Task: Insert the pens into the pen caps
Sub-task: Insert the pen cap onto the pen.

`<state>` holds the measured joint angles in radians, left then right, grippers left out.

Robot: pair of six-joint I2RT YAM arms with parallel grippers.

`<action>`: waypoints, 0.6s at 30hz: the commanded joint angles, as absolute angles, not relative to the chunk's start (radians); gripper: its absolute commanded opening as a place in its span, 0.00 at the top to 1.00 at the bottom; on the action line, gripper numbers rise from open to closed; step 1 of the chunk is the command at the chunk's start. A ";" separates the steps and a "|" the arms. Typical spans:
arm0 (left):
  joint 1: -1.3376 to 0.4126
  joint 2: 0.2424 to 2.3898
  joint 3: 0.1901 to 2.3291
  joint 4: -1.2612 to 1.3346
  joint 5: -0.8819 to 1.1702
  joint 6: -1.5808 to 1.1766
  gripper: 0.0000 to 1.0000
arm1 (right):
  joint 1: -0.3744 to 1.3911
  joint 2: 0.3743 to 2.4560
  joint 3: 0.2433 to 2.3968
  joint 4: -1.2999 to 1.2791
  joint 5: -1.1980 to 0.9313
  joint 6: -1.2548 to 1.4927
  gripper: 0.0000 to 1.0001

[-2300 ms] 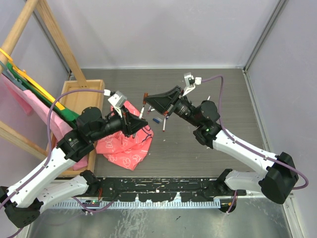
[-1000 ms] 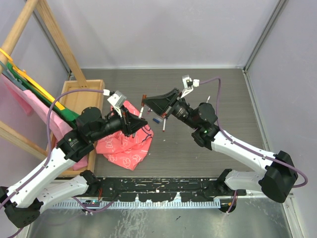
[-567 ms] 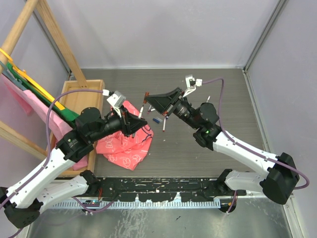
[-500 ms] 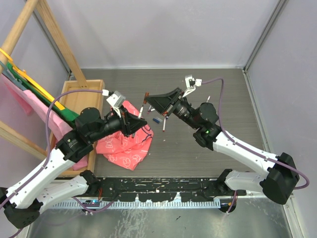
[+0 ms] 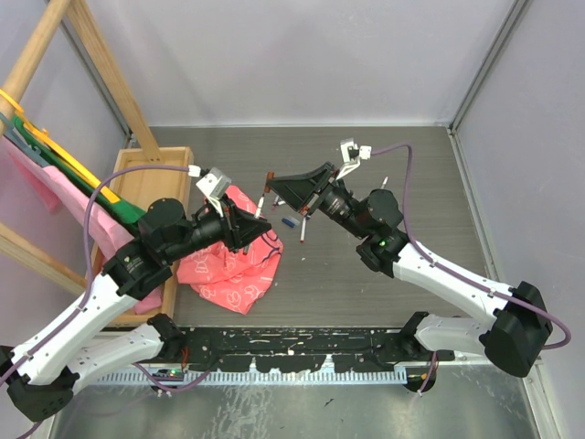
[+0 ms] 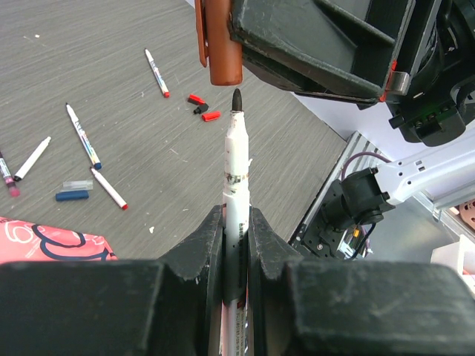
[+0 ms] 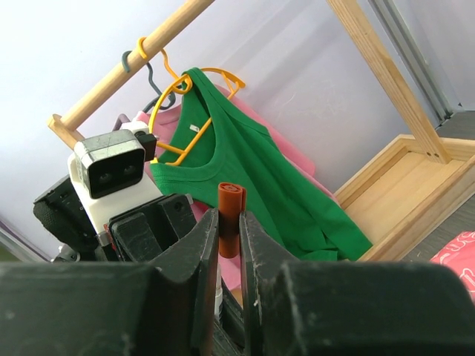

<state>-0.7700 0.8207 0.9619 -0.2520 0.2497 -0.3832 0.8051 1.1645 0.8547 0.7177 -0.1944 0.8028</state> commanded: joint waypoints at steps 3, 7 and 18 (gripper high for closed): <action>-0.767 0.811 0.985 -0.201 0.253 -0.395 1.00 | 0.806 1.125 0.878 0.775 -0.152 0.796 1.00; -0.767 0.817 0.986 -0.200 0.259 -0.396 1.00 | 0.805 1.128 0.885 0.780 -0.151 0.801 1.00; -0.767 0.822 0.985 -0.199 0.262 -0.399 1.00 | 0.806 1.136 0.892 0.783 -0.188 0.811 1.00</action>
<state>-0.7700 0.8261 0.9619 -0.2520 0.2501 -0.3870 0.8051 1.1561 0.8547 0.7258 -0.1703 0.8078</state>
